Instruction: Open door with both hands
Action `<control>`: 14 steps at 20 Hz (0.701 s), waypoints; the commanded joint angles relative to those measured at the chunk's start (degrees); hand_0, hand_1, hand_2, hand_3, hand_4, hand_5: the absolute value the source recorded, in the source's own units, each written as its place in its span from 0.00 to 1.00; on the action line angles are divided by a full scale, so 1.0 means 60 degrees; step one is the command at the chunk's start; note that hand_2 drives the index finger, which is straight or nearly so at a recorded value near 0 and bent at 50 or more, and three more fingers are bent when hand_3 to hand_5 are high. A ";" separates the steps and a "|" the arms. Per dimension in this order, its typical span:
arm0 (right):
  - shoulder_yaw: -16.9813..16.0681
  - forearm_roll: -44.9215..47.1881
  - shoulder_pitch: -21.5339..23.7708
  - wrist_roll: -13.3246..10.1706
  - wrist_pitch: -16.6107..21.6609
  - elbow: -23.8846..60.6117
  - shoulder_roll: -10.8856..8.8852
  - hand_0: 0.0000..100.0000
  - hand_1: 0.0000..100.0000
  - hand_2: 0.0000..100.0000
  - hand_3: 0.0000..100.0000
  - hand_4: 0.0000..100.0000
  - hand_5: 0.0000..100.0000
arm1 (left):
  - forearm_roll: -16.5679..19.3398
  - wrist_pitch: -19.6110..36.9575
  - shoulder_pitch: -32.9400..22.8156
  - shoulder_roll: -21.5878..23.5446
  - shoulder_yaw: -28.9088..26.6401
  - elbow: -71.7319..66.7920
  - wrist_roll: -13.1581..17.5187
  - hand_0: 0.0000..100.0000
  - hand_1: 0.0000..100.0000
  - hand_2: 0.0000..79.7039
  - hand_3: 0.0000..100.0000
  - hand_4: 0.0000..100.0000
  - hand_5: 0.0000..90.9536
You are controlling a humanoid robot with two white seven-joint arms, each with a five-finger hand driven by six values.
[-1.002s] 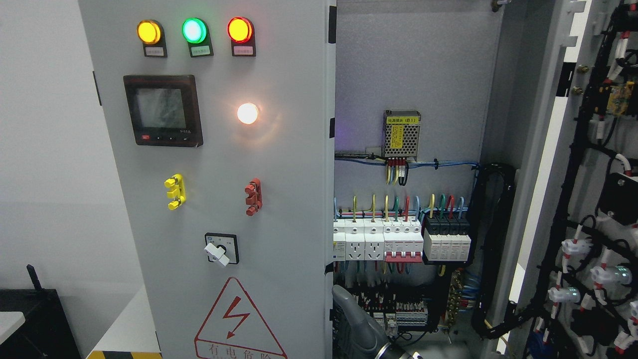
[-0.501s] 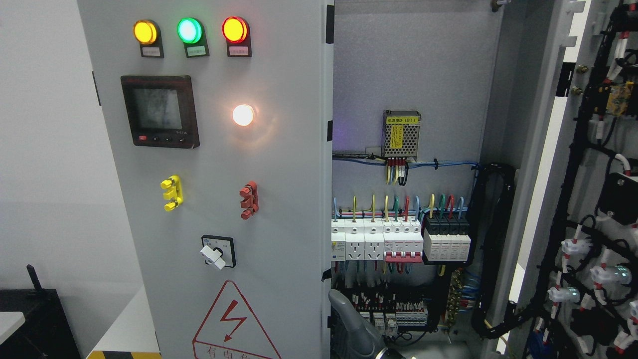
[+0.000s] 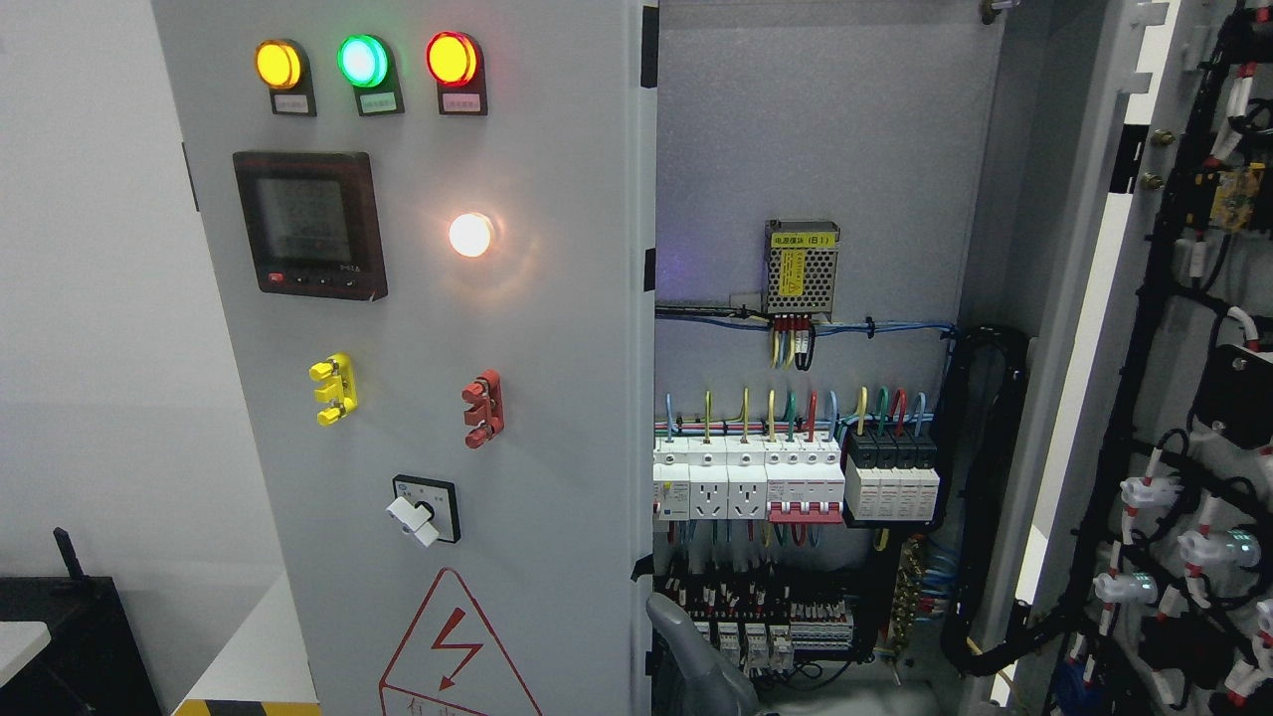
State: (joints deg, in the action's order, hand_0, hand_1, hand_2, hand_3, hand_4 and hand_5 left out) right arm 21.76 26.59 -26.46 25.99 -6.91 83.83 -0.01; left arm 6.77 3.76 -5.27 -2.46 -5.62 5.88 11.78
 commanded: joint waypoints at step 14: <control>0.0636 0.0636 0.0557 -0.0025 -0.0006 0.1438 0.0045 0.23 0.00 0.00 0.00 0.00 0.00 | 0.0000 -0.0011 0.0000 0.0000 0.0000 0.0002 0.0000 0.00 0.00 0.00 0.00 0.03 0.00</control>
State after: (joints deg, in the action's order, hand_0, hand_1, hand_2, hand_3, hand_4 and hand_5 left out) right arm 23.73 28.88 -23.91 25.83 -6.90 88.77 0.00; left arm 6.77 3.76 -5.27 -2.46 -5.62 5.87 11.78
